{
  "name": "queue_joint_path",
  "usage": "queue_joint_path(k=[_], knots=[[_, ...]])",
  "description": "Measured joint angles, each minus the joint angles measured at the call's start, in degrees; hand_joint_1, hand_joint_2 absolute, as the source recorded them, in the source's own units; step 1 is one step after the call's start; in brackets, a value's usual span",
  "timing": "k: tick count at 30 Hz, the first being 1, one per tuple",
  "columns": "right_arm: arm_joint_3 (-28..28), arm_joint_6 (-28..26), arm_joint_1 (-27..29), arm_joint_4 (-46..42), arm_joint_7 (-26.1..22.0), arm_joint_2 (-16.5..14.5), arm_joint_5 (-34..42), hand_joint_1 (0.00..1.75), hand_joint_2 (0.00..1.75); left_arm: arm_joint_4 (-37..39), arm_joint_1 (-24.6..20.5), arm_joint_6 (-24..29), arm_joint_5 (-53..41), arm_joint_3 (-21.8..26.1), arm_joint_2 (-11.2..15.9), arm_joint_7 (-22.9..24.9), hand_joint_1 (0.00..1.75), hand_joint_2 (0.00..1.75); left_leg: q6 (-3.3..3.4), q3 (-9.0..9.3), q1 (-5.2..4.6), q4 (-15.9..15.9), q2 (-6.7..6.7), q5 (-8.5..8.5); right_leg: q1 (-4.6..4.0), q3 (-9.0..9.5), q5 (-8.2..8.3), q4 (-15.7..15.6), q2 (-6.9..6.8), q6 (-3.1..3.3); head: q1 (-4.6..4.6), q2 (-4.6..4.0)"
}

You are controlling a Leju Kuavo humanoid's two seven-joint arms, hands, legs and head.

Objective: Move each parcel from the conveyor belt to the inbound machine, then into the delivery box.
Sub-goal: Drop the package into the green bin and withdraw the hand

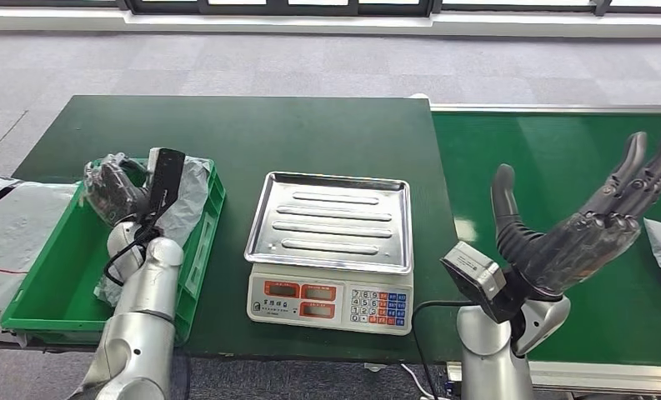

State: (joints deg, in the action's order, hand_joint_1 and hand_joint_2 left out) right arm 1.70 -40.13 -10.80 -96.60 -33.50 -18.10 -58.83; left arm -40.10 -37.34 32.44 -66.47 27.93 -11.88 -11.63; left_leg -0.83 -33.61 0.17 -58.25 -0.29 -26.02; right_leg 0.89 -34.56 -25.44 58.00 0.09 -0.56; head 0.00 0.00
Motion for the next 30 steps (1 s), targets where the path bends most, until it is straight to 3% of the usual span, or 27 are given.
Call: queue_joint_path(k=[10, 13, 15, 18, 21, 25, 30], knots=[[0.37, 0.0, 0.11, -0.33, -0.25, 0.0, 0.26, 0.0, 1.75, 10.11, -3.85, -2.01, 2.62, 0.01, 2.33, -1.34, 0.0, 1.75, -0.02, -0.02, 0.0, 0.0, 0.05, 0.0, -0.01, -0.07, 0.03, 0.0, 0.11, 0.02, 0.0, 0.0], [0.84, 0.0, 0.16, -0.33, -0.07, 0.0, 0.18, 0.0, 1.75, 10.38, -4.03, 0.71, 7.44, 0.18, 2.29, -5.51, 0.0, 1.75, -0.02, -0.03, 0.0, 0.0, 0.06, 0.0, -0.01, -0.08, 0.03, 0.0, 0.1, 0.03, 0.0, 0.0], [1.24, 0.0, 0.21, -0.33, 0.56, 0.0, -0.69, 0.0, 1.75, 9.07, -3.86, 3.77, 13.16, 0.62, 1.78, -11.57, 0.0, 1.75, -0.02, -0.03, 0.0, 0.0, 0.07, 0.0, -0.01, -0.09, 0.04, 0.0, 0.11, 0.02, 0.0, 0.0], [2.76, 0.0, 0.3, -0.36, 1.62, 0.02, -3.4, 0.0, 1.75, 1.84, -2.16, 6.96, 22.15, 1.0, -0.43, -22.58, 0.0, 1.75, -0.01, -0.05, -0.01, 0.0, 0.05, 0.0, 0.01, -0.08, 0.04, 0.0, 0.09, 0.02, 0.0, 0.0], [6.37, -0.01, 0.03, -0.99, 2.27, 0.02, -6.21, 0.0, 1.75, -9.46, 1.41, 7.5, 27.53, 0.68, -3.5, -27.74, 0.0, 1.75, 0.02, -0.07, -0.02, -0.01, 0.03, -0.03, 0.03, -0.07, 0.03, -0.01, 0.08, 0.01, 0.0, 0.0], [13.21, -0.02, -1.31, -2.03, 5.39, -0.14, -12.44, 0.0, 1.75, -22.66, 6.58, 7.63, 32.19, -3.11, -6.05, -28.37, 0.0, 1.75, 0.06, -0.07, -0.03, -0.04, 0.02, -0.07, 0.04, -0.08, 0.0, -0.05, 0.07, -0.02, 0.01, 0.0], [21.64, -0.01, -2.43, -1.85, 14.02, -0.07, -24.81, 0.0, 1.75, -32.03, 12.19, 6.59, 35.05, -14.66, -6.79, -23.2, 0.0, 1.75, 0.09, -0.14, -0.03, -0.04, -0.06, -0.08, 0.03, -0.04, -0.01, -0.08, -0.1, -0.04, 0.01, 0.0]])
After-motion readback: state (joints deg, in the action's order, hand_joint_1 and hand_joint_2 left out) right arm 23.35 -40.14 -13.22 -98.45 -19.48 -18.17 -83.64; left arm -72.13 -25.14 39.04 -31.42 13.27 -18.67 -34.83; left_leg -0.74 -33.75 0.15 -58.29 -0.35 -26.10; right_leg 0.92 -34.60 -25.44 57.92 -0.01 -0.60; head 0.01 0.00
